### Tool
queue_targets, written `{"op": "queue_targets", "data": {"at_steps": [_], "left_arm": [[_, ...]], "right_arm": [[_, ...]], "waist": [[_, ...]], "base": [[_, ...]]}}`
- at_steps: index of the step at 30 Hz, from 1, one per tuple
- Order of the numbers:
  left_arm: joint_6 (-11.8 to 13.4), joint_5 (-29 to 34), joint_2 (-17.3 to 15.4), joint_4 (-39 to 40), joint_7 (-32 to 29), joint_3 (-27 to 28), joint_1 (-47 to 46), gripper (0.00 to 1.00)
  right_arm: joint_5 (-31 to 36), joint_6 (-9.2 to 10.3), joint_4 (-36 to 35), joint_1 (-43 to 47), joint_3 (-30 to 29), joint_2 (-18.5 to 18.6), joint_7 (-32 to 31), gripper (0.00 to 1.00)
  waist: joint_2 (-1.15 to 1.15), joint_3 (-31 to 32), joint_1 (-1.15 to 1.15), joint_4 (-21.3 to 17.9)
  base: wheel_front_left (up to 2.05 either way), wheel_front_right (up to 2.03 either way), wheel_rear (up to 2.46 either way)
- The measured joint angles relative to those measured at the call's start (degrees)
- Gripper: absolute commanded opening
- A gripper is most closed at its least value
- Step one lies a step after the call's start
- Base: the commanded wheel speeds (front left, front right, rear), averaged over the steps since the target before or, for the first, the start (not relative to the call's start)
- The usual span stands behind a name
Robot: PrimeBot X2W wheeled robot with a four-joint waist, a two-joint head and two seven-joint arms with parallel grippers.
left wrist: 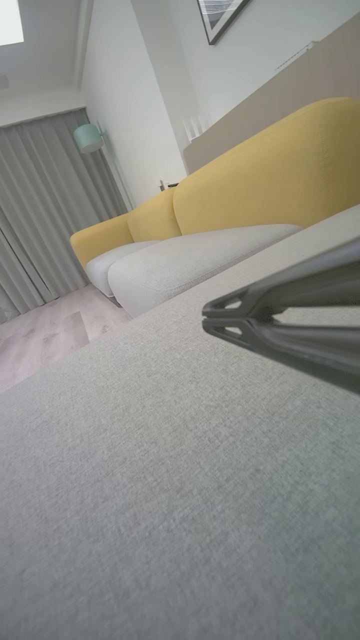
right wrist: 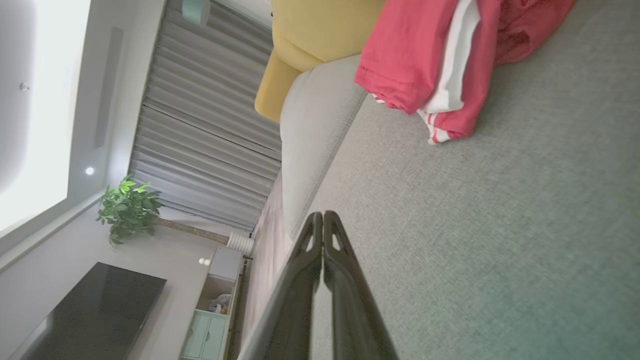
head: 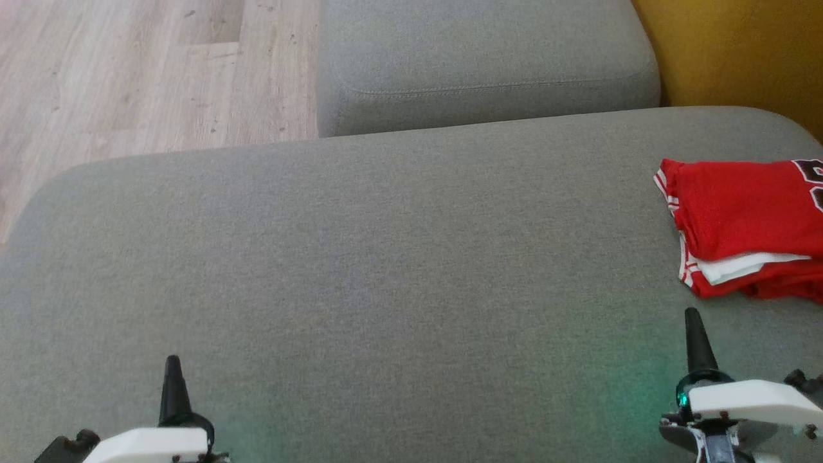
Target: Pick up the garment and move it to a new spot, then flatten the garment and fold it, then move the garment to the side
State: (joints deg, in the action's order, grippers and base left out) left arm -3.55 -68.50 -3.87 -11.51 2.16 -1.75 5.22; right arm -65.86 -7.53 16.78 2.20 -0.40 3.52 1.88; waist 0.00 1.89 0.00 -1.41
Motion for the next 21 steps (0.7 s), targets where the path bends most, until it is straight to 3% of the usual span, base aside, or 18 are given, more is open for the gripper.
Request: {"op": "queue_targets", "data": {"at_steps": [21], "left_arm": [[-1.9,-14.1,0.0,-2.2,-3.7,2.0,-4.5,0.0]], "right_arm": [[-15.4,0.0,-0.4,-3.0,-2.7,0.0,-3.5,0.0]], "waist": [[0.0,-1.2,0.0,0.8]], "base": [[0.0,0.0,0.0]]}}
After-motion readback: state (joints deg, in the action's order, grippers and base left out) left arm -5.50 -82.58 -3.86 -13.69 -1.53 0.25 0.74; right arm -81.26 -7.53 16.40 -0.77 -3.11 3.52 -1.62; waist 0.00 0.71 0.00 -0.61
